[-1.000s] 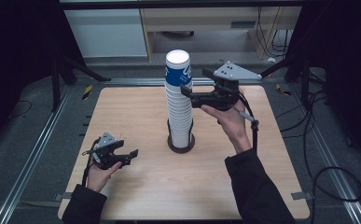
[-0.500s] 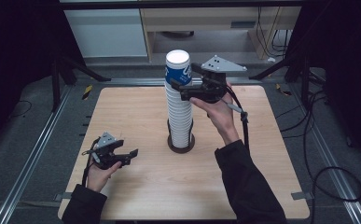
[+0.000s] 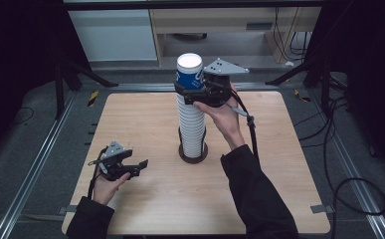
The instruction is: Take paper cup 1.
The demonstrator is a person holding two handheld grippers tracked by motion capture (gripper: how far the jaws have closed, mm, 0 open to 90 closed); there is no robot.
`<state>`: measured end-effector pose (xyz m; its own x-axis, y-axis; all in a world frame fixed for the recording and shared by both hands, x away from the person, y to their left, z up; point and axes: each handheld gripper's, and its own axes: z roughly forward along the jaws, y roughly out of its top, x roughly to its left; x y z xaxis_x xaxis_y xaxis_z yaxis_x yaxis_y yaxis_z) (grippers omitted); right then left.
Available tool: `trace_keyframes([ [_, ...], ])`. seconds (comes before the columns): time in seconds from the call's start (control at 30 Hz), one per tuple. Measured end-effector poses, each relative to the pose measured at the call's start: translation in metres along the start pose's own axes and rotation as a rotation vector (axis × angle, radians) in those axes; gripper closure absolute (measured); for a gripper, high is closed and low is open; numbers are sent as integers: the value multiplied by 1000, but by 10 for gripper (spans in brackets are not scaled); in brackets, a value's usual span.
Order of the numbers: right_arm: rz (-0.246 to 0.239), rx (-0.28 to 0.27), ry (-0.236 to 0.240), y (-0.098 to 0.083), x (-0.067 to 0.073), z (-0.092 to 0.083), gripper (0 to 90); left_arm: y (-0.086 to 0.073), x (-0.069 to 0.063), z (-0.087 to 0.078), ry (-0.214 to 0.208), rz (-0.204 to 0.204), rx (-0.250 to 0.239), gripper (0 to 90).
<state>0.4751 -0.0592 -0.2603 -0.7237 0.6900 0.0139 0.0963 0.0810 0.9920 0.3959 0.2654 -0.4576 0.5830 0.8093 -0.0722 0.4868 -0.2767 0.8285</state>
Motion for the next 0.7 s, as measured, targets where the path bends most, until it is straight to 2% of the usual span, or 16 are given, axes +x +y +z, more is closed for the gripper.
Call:
trace_keyframes([
  [0.4,-2,-17,-13,0,1,3,195,0,0,1,-1,1,5,210],
  [0.5,-1,-38,-12,4,0,0,198,-1,0,1,-1,2,9,210],
  [0.7,-10,-40,-8,14,1,-3,210,-1,1,1,0,-1,9,211],
])
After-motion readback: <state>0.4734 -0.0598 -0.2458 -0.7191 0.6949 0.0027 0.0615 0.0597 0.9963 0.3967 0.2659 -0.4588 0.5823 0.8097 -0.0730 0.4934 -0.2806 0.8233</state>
